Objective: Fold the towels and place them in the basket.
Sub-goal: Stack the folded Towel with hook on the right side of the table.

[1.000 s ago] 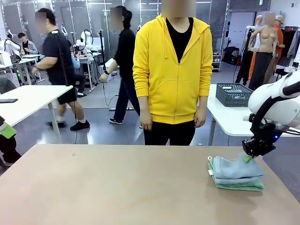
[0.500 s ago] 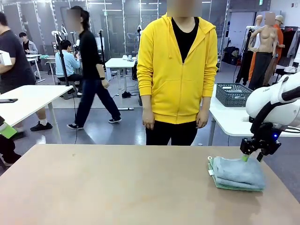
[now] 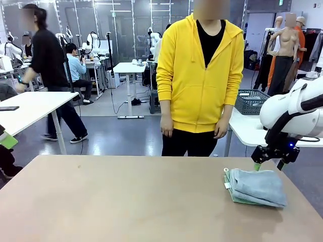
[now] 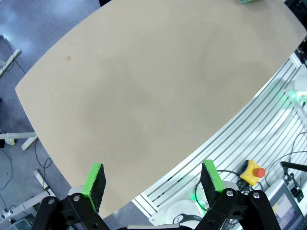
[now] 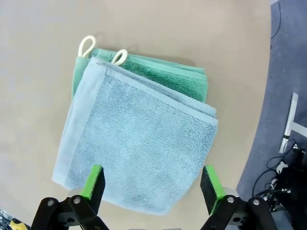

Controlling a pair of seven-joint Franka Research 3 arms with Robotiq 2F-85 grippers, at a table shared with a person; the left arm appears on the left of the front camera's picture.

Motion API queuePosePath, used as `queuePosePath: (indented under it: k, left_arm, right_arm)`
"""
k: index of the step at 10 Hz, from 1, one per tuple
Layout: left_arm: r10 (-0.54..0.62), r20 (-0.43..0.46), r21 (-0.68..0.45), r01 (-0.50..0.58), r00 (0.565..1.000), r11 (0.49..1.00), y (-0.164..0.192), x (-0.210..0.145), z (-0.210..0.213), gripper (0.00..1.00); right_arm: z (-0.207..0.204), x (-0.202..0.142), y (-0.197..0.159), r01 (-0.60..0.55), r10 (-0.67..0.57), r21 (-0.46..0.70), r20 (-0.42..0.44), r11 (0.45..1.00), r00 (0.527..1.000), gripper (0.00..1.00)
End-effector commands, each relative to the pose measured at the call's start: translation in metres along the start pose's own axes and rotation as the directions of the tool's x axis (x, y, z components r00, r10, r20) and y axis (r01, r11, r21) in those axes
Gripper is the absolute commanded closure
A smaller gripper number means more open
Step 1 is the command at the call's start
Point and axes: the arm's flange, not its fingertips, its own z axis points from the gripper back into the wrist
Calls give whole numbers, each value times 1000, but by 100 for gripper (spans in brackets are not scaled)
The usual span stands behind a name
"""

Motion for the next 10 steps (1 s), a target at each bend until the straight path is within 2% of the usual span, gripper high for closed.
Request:
queuePosePath:
  k: [1,10]
  left_arm:
    - [1,-1,1,-1,1000,1000,0,1,0,0]
    - [1,-1,1,-1,1000,1000,0,1,0,0]
  right_arm:
    - [10,-2,-8,3,-3,3,0,1000,1000,0]
    - [10,-2,-8,3,-3,3,0,1000,1000,0]
